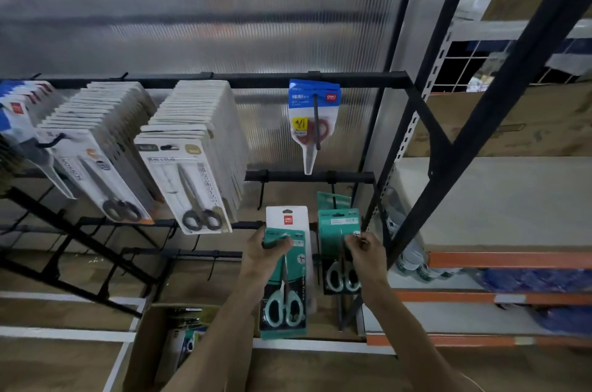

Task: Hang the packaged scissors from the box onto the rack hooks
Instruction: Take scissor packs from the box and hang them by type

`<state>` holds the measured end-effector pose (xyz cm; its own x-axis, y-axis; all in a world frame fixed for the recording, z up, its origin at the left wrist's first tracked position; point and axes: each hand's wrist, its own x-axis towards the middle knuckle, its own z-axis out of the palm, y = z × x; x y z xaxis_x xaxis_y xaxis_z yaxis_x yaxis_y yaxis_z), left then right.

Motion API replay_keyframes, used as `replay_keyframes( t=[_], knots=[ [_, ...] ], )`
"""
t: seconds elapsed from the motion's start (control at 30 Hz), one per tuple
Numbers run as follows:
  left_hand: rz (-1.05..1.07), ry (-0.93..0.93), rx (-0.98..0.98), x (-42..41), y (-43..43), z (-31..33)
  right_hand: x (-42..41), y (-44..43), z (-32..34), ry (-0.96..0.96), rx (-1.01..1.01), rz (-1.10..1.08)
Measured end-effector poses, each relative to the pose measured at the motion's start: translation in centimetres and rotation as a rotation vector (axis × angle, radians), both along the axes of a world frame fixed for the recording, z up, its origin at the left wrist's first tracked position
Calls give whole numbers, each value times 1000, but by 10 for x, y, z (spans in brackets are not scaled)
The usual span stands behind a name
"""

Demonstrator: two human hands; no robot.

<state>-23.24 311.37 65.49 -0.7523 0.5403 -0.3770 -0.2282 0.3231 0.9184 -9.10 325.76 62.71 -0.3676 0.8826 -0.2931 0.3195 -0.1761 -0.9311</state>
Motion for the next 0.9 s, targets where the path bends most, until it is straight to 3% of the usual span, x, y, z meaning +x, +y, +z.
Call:
replay_keyframes(
  t=[0.27, 0.9],
  knots=[
    [30, 21, -67, -11, 0, -9, -31, 29, -20, -110, -14, -14],
    [49, -8, -120, -18, 10, -4, -32, 22, -45, -2, -64, -91]
  ],
)
